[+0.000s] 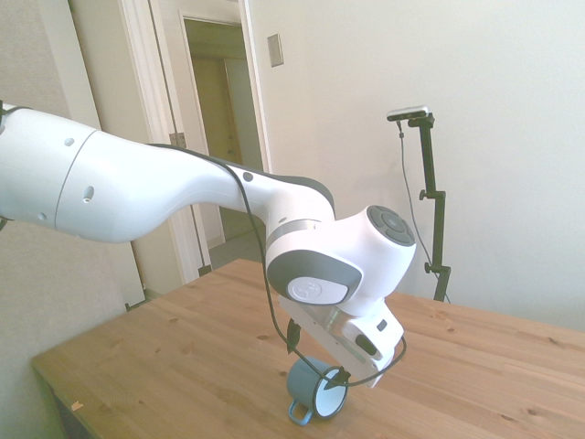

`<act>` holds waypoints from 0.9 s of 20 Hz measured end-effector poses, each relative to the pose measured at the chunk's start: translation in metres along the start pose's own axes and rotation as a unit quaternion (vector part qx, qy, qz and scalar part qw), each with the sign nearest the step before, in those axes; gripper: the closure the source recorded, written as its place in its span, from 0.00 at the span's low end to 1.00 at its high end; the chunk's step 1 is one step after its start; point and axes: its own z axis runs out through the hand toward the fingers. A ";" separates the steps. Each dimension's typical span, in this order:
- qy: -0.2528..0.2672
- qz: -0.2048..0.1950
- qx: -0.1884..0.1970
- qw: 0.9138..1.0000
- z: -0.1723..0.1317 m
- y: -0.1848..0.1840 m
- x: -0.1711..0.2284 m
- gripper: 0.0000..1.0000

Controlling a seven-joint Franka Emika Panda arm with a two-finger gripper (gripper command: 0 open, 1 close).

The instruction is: Flip the mug upright

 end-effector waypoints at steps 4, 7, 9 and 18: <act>-0.016 -0.012 0.029 0.999 -0.007 0.015 0.000 0.00; -0.028 -0.021 0.052 0.998 -0.009 0.024 0.003 0.00; -0.032 -0.023 0.065 0.997 -0.010 0.028 0.008 0.00; -0.068 -0.026 0.104 0.992 0.003 0.017 0.027 0.00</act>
